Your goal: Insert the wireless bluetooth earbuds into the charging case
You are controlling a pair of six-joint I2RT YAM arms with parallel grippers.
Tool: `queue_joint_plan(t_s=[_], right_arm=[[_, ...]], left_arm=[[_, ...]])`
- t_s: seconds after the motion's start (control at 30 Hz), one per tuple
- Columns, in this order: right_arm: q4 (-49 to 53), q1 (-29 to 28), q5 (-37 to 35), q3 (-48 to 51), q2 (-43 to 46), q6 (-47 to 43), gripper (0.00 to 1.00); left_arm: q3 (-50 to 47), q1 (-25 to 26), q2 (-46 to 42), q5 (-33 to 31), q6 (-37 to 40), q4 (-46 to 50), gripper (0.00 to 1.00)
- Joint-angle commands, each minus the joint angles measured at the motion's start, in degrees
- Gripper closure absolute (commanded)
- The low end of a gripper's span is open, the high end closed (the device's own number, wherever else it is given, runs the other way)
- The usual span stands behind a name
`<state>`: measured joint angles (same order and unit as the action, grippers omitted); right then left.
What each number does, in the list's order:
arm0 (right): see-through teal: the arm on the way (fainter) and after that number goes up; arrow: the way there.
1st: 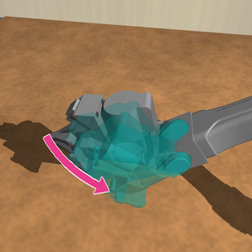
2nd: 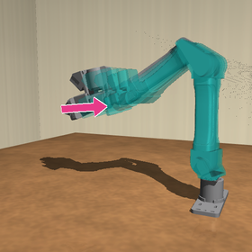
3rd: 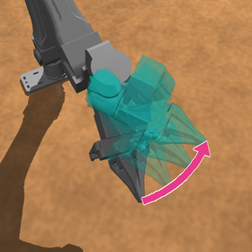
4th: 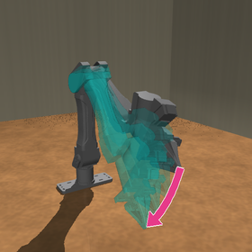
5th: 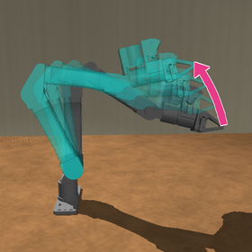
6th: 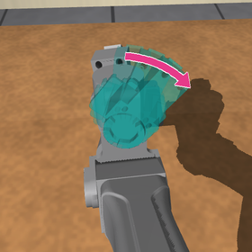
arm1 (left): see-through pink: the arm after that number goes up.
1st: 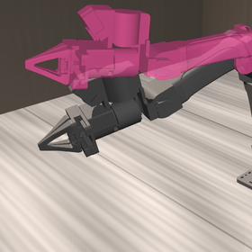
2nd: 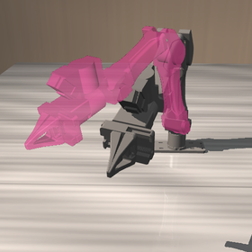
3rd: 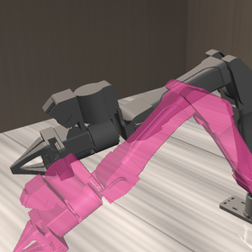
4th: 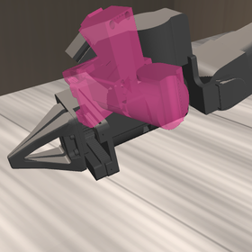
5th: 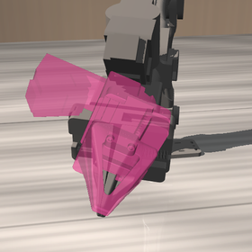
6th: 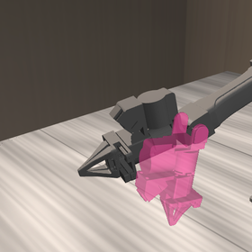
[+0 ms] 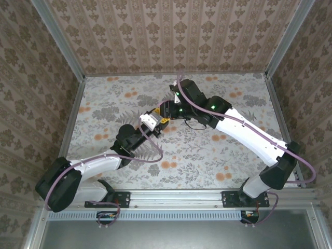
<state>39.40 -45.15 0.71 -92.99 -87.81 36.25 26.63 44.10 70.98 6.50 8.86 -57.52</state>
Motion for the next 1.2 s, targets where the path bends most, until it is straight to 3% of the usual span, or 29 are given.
queue_joint_plan(t_s=[0.0,0.2,0.33,0.6,0.77,0.93,1.17], right_arm=[[-3.4,0.3,-0.9,3.2,4.5,0.8,0.59],[-8.4,1.0,-6.0,9.4,12.8,-2.5,0.54],[-10.4,5.2,-6.4,13.4,17.1,-3.8,0.5],[-9.4,18.1,17.3,13.7,13.6,-3.4,0.5],[-9.4,19.6,22.1,12.9,12.0,-4.9,0.49],[-3.4,19.7,25.3,7.8,8.5,-8.4,0.5],[-4.3,19.7,29.7,6.8,4.4,-7.8,0.5]], left_arm=[[-0.2,-0.2,-1.6,1.2,0.3,-3.4,0.69],[0.2,-0.2,-1.9,2.0,0.0,-2.3,0.7],[0.7,-0.2,-2.5,4.5,-0.4,-0.7,0.69],[2.6,-0.2,-3.3,12.3,-1.8,2.6,0.69],[4.4,-0.2,-3.4,16.4,-2.3,5.9,0.69],[5.1,-0.2,-3.3,17.4,-2.4,7.5,0.69],[5.9,-0.2,-2.8,17.9,-2.3,8.1,0.69]])
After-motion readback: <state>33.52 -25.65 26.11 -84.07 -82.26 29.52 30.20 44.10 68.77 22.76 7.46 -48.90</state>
